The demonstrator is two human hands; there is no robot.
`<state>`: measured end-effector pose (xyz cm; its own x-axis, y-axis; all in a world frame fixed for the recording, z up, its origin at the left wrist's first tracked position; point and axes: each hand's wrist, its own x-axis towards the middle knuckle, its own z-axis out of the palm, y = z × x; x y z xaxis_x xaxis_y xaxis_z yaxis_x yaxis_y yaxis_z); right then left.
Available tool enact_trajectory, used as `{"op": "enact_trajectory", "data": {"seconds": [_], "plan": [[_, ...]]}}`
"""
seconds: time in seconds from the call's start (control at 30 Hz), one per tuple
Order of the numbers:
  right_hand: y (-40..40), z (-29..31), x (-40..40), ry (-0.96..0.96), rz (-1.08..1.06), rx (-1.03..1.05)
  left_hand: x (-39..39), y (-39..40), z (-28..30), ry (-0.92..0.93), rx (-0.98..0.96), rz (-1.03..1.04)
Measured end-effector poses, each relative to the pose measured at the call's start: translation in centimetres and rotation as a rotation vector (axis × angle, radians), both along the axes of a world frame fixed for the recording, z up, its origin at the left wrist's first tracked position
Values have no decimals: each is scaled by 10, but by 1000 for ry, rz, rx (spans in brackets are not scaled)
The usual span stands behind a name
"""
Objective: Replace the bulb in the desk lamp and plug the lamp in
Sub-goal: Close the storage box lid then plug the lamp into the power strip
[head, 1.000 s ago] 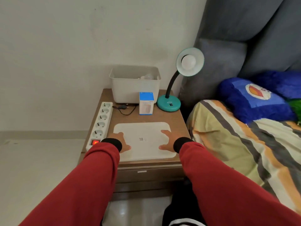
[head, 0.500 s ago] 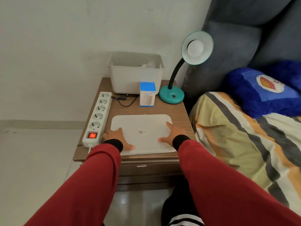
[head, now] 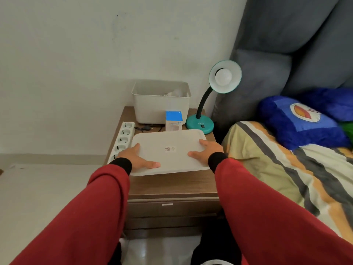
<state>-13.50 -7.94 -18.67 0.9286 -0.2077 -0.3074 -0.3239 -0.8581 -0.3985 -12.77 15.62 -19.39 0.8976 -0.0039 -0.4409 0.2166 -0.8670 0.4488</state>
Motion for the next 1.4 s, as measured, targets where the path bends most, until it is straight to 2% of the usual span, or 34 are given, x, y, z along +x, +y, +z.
{"op": "enact_trajectory", "data": {"seconds": [0.3, 0.53, 0.87, 1.1, 1.27, 1.4], "plan": [[22, 86, 59, -255, -15, 84, 55, 23, 90, -339, -76, 48], [29, 120, 158, -284, 3, 47, 154, 27, 128, -387, -93, 43], [18, 88, 268, -209, -31, 53, 267, 15, 102, -317, 9, -4], [16, 60, 294, -169, -14, -20, 283, 13, 80, -261, 55, -3], [14, 52, 300, -163, 5, -32, 284, 15, 69, -213, -6, 18], [12, 52, 300, -170, 14, -41, 286, 13, 72, -211, 27, -6]]}}
